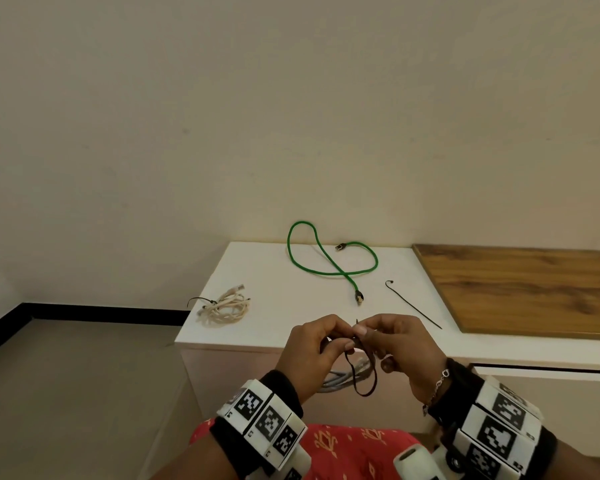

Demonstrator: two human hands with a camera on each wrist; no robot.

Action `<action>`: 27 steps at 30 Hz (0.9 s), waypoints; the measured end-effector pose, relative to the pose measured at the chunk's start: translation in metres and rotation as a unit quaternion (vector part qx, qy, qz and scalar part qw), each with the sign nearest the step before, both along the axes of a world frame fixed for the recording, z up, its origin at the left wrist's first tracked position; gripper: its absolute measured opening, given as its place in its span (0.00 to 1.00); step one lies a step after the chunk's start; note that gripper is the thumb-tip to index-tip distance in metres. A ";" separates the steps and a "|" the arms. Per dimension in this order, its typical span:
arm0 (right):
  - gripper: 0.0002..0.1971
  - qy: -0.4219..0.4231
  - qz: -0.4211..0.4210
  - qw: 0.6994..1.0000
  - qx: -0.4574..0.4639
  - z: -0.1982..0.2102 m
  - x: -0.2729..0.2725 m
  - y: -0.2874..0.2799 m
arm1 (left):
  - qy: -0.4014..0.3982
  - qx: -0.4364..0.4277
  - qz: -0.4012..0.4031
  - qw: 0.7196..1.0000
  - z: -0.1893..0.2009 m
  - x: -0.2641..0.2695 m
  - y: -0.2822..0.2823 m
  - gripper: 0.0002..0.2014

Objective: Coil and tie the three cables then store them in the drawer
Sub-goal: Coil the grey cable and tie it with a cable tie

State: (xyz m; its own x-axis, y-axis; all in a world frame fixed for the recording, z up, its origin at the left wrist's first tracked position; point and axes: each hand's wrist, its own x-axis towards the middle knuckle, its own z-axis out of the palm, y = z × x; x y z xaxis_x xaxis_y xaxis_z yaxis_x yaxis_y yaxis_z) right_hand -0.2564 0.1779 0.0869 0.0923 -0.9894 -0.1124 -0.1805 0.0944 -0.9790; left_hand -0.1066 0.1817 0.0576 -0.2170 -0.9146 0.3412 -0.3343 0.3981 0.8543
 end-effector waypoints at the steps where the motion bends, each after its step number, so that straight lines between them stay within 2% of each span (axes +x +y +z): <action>1: 0.05 0.014 -0.003 1.000 0.000 0.000 -0.002 -0.002 | 0.000 0.002 -0.003 1.000 -0.001 0.000 0.000 0.09; 3: 0.06 0.020 -0.003 1.000 0.005 0.001 -0.004 -0.005 | -0.004 0.010 -0.011 1.000 0.000 -0.001 0.001 0.09; 6: 0.06 0.033 -0.001 0.999 -0.013 -0.001 -0.004 -0.008 | -0.018 0.019 -0.023 0.999 0.001 -0.004 0.003 0.04; 12: 0.08 0.109 -0.015 0.990 -0.086 -0.011 -0.004 -0.012 | -0.048 0.020 -0.057 0.997 0.002 -0.002 0.001 0.07; 16: 0.12 0.077 -0.082 0.988 -0.105 -0.009 -0.015 -0.024 | -0.060 0.050 -0.088 0.993 -0.004 -0.006 0.009 0.04; 19: 0.13 0.020 -0.158 0.979 -0.125 -0.002 -0.031 -0.034 | -0.033 0.075 -0.089 0.993 -0.008 -0.007 0.014 0.09; 21: 0.13 -0.027 -0.173 0.974 -0.141 0.005 -0.036 -0.036 | -0.008 0.092 -0.076 0.993 -0.008 -0.006 0.012 0.12; 23: 0.12 -0.068 -0.140 0.978 -0.138 0.012 -0.034 -0.033 | 0.008 0.104 -0.059 0.993 -0.006 -0.004 0.009 0.14; 25: 0.08 -0.094 -0.076 0.989 -0.087 0.017 -0.029 -0.028 | 0.012 0.107 -0.044 0.993 -0.003 -0.005 0.008 0.14; 27: 0.11 -0.080 0.013 0.997 -0.020 0.016 -0.024 -0.023 | 0.022 0.114 -0.027 0.993 -0.002 -0.005 0.008 0.14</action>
